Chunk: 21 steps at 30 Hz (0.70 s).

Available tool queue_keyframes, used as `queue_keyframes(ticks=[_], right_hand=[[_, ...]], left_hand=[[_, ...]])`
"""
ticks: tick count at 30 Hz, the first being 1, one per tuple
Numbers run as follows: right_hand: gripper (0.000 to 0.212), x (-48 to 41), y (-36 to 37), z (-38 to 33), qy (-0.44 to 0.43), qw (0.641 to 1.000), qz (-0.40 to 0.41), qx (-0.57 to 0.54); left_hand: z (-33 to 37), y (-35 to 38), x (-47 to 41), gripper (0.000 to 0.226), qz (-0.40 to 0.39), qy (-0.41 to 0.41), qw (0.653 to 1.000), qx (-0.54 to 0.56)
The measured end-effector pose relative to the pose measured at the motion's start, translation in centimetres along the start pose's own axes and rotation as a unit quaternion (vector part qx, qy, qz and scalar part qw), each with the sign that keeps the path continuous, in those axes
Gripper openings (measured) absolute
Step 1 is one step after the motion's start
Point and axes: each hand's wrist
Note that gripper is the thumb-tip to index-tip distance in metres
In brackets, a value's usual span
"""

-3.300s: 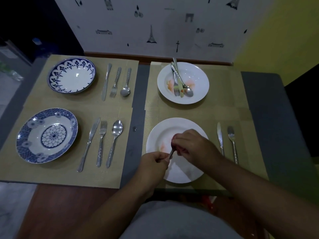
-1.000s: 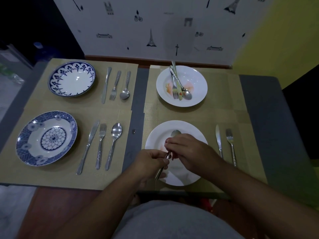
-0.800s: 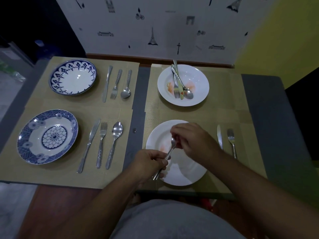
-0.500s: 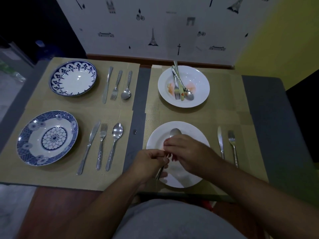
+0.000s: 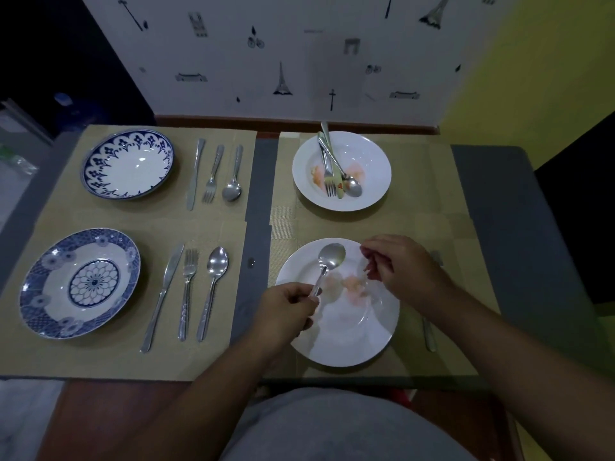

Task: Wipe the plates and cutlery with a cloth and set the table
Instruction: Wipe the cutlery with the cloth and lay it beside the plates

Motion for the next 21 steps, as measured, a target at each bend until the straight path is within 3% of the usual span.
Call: queue_keyframes(ticks=[6, 11, 21], right_hand=[[0.024, 2.5, -0.8, -0.2, 0.013, 0.998, -0.005, -0.056], [0.031, 4.9, -2.4, 0.1, 0.049, 0.997, 0.035, -0.049], [0.037, 11.7, -7.8, 6.1, 0.131, 0.984, 0.119, -0.021]], left_hand=[[0.9, 3.0, -0.1, 0.015, 0.037, 0.031, 0.994, -0.095], [2.1, 6.6, -0.1, 0.022, -0.010, -0.004, 0.997, -0.079], [6.4, 17.9, -0.9, 0.019, -0.090, 0.030, 0.993, -0.064]])
Point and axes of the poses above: each hand's wrist, its own x-axis away from the middle knuckle, its own y-axis out of the palm, z = x × y, and after that the axes turned 9 degrees about -x, right-handed
